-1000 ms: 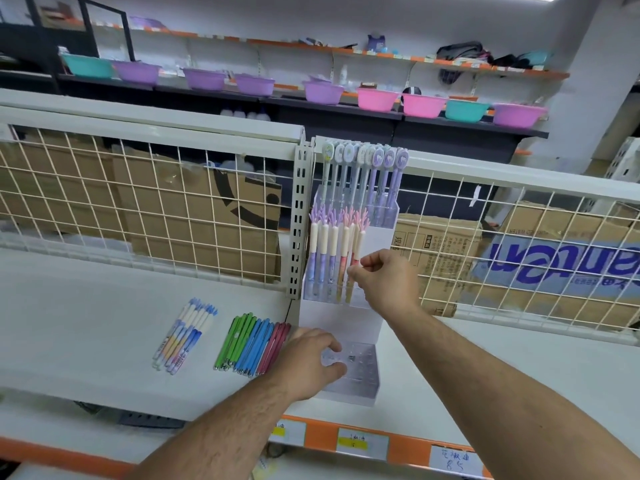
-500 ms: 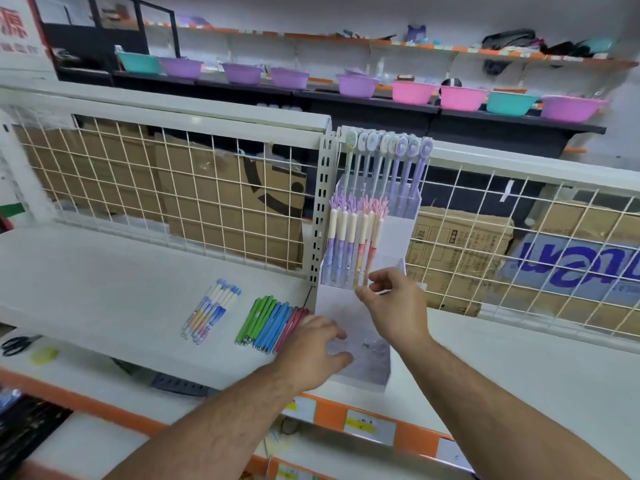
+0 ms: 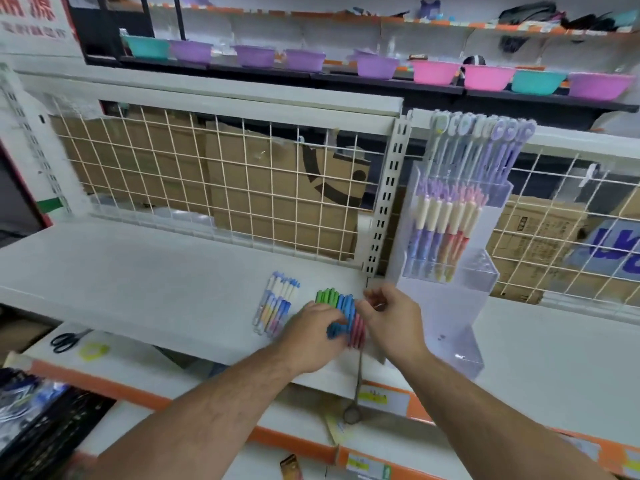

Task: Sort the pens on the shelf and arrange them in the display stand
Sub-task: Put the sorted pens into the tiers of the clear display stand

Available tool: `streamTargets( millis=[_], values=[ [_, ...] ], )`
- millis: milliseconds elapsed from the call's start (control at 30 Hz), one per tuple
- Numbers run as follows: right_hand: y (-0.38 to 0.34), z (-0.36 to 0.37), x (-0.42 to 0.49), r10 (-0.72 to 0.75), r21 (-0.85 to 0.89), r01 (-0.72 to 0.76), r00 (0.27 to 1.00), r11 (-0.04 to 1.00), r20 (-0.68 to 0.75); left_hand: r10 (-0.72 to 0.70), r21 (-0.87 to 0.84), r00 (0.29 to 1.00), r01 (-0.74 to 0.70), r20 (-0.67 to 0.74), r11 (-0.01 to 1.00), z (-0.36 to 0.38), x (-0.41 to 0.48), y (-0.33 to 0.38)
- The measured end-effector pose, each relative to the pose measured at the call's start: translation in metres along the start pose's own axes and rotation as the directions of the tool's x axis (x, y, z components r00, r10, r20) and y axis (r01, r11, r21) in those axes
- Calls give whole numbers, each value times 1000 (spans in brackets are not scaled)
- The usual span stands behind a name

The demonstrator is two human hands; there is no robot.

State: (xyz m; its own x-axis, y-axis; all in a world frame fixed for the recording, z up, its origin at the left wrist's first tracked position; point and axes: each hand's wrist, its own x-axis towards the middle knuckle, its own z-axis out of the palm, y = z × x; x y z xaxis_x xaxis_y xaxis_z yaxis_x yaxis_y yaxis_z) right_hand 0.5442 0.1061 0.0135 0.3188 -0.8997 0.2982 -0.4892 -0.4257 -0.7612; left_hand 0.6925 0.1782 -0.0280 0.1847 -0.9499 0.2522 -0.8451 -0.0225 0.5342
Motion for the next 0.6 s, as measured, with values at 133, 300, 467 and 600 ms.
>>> streamTargets(
  millis=[133, 300, 467, 600],
  values=[
    [-12, 61, -11, -2, -41, 2, 1000, 999, -8, -92, 4, 993, 93, -77, 996, -29, -11, -59],
    [-11, 112, -17, -82, -272, 73, 996, 960, -25, -289, -95, 951, 280, -113, 955, -50, -11, -114],
    [-2, 136, -22, -232, -416, 197, 972, 888, -35, -359, -36, 924, 357, -129, 933, -46, -6, -133],
    [-1, 139, -26, -259, -458, 203, 964, 865, -63, -358, 59, 915, 374, -187, 925, -40, -5, -136]
  ],
)
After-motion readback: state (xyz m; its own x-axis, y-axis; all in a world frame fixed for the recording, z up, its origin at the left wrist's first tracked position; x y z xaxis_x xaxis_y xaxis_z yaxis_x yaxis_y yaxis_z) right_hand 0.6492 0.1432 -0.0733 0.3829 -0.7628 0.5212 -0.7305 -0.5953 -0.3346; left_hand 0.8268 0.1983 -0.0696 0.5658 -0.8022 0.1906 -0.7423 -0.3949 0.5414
